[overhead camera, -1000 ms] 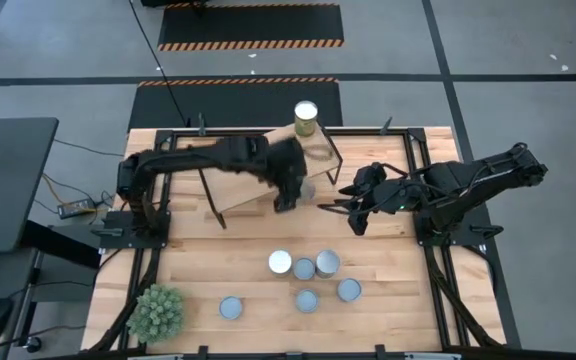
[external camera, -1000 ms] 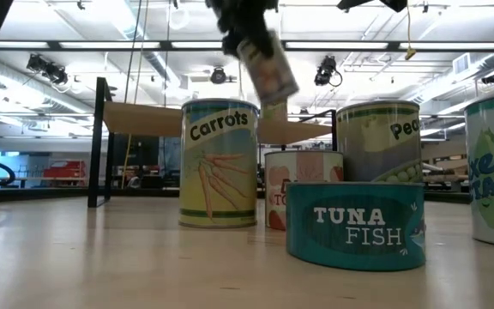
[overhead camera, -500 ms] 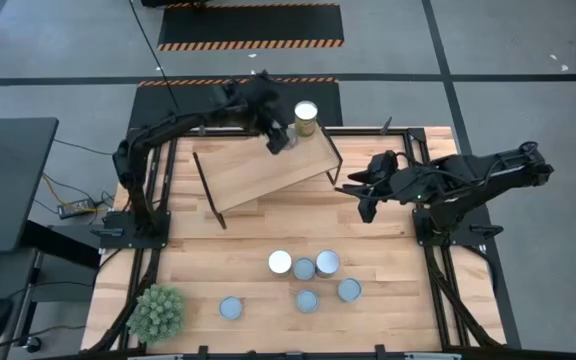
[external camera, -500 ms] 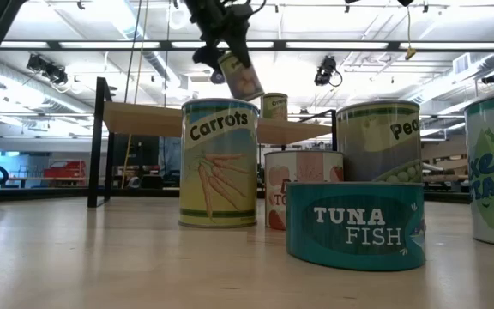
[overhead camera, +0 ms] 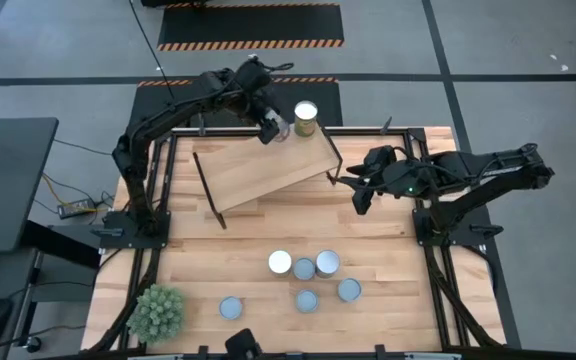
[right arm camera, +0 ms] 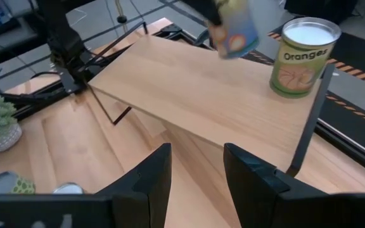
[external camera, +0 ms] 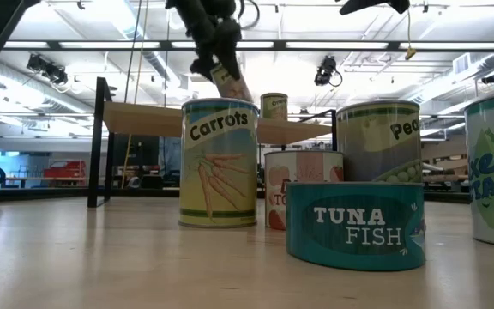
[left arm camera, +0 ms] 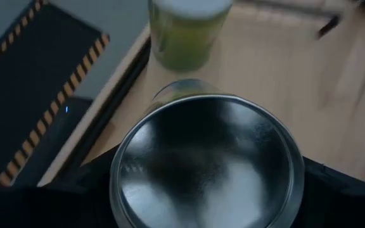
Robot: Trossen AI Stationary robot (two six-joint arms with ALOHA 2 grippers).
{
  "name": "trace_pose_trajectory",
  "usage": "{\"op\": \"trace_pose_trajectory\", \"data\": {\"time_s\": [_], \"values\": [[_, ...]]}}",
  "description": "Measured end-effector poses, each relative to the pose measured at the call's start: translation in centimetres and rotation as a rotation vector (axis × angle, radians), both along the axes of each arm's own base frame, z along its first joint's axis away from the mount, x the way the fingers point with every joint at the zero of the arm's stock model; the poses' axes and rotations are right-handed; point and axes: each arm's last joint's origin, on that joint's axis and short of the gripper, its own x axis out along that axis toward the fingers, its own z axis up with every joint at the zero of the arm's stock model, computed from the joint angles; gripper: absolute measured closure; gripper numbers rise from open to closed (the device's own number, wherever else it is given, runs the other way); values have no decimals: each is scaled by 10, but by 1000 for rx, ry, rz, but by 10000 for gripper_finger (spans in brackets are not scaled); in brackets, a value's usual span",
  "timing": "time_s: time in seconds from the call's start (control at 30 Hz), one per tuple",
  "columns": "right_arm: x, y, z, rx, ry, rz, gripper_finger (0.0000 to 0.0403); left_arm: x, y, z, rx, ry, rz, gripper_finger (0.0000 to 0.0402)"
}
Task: Pick and place cans onto a shelf
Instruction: Put the canned peaches on the shelf
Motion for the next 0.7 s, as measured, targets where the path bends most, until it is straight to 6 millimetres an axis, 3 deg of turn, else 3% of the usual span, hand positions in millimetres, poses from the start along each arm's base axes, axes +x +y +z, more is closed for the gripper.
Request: {"op": "trace_pose_trajectory", "data": {"time_s": [0.2, 0.5, 0.7], "values": [[1, -2, 1, 12, -11, -5, 252, 3, 3, -27, -56, 160, -66, 92], [3, -2, 3, 13, -41, -9, 252, 5, 1, -27, 3, 194, -108, 83], [3, -2, 3, 13, -45, -11, 252, 11, -1, -25, 35, 162, -124, 39]]}}
